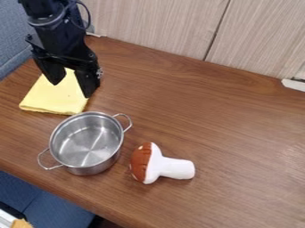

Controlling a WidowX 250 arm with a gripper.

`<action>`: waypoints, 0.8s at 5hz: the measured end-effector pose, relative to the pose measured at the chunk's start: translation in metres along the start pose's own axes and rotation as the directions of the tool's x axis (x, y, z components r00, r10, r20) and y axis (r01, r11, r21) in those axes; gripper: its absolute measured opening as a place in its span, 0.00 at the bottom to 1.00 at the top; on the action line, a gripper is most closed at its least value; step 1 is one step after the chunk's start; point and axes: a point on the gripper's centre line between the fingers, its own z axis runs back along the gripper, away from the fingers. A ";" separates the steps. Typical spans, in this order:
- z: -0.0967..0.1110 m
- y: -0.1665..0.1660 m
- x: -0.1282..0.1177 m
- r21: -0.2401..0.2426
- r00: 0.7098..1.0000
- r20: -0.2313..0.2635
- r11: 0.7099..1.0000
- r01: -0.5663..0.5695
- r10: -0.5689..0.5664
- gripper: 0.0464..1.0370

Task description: Move the yellow cloth to the rigth of the table

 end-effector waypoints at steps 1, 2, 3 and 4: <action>-0.006 -0.001 -0.003 -0.009 1.000 -0.021 1.000 -0.004 0.004 0.96; -0.016 0.016 -0.001 0.003 0.998 -0.047 0.999 -0.050 0.050 0.96; -0.019 0.038 0.004 0.021 0.992 -0.043 0.993 -0.114 0.115 0.96; -0.028 0.069 0.015 0.033 0.980 -0.044 0.981 -0.190 0.192 0.96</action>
